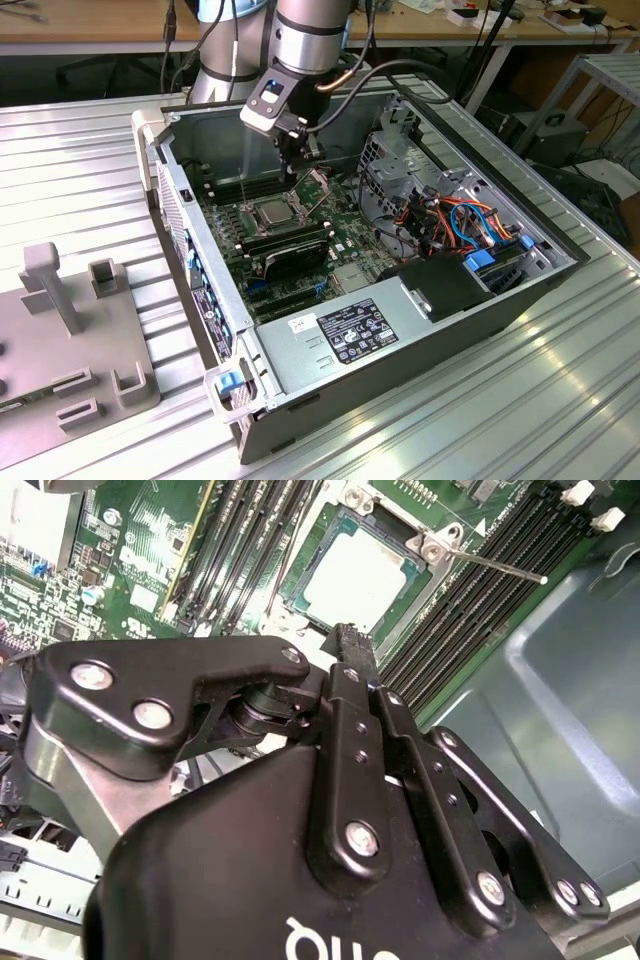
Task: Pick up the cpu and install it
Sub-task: 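Close the cpu cover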
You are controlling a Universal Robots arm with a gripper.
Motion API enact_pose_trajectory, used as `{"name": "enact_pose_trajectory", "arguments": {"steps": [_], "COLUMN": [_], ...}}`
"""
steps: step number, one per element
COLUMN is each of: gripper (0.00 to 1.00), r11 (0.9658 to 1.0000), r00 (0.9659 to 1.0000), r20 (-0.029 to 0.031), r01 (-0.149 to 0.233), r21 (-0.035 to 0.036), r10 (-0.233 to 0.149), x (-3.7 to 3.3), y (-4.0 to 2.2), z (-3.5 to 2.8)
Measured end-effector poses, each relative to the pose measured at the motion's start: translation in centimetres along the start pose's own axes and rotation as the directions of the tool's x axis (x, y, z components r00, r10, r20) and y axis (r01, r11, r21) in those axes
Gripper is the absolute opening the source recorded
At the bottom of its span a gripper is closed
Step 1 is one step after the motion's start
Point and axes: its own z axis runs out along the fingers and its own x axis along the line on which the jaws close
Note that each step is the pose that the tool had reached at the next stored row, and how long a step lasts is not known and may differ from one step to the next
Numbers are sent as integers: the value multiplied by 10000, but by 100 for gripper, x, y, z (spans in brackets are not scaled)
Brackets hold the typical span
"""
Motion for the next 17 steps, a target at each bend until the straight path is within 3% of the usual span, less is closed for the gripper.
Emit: {"name": "enact_pose_trajectory", "arguments": {"steps": [14,17], "gripper": [11,11], "r11": [10000,10000], "r00": [10000,10000], "r20": [0,-1], "r01": [0,0], "r21": [-1,-1], "r10": [0,0], "x": [-2,-2], "y": [135,193], "z": [2,3]}}
